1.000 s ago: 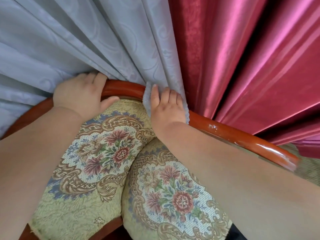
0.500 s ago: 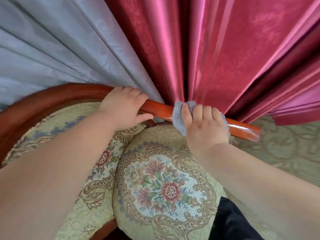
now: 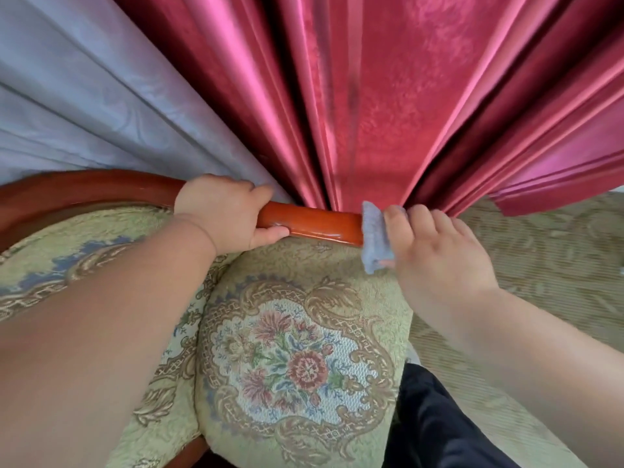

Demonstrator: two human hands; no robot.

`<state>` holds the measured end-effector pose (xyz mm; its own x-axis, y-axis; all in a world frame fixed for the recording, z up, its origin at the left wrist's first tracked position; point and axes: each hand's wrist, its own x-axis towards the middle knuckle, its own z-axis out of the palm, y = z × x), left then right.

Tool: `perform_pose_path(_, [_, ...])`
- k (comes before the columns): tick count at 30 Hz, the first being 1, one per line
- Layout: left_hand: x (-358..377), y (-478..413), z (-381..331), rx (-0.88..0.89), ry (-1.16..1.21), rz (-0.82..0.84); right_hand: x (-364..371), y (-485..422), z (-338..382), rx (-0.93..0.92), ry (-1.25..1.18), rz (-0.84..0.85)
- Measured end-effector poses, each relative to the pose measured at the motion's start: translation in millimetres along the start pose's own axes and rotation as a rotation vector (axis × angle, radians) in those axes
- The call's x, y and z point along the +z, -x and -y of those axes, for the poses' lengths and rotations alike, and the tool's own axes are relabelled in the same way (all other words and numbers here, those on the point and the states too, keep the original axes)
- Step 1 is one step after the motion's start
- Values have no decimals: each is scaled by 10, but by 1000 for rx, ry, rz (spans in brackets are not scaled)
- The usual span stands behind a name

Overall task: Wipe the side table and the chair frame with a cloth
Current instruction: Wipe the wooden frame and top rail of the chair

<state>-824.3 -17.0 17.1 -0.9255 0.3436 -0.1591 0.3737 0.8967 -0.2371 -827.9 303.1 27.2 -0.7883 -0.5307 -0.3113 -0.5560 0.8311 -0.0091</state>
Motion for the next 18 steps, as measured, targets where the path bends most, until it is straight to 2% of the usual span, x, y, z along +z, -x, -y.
perform_pose_path(4, [14,-4,5,-28,-2,2,60,-147,243,68,4,-61])
perform_pose_path(10, [31,-9,9,-72,45,21,-86,-685,803,-180,41,-96])
perform_pose_path(12, [15,-9,-6,-73,48,40,-20,-578,620,-188,32,-174])
perform_pose_path(15, [21,0,-11,-73,44,66,257,-249,48,-137,-107,-311])
perform_pose_path(18, [10,-7,-4,-82,51,70,481,25,-433,-65,-318,-297])
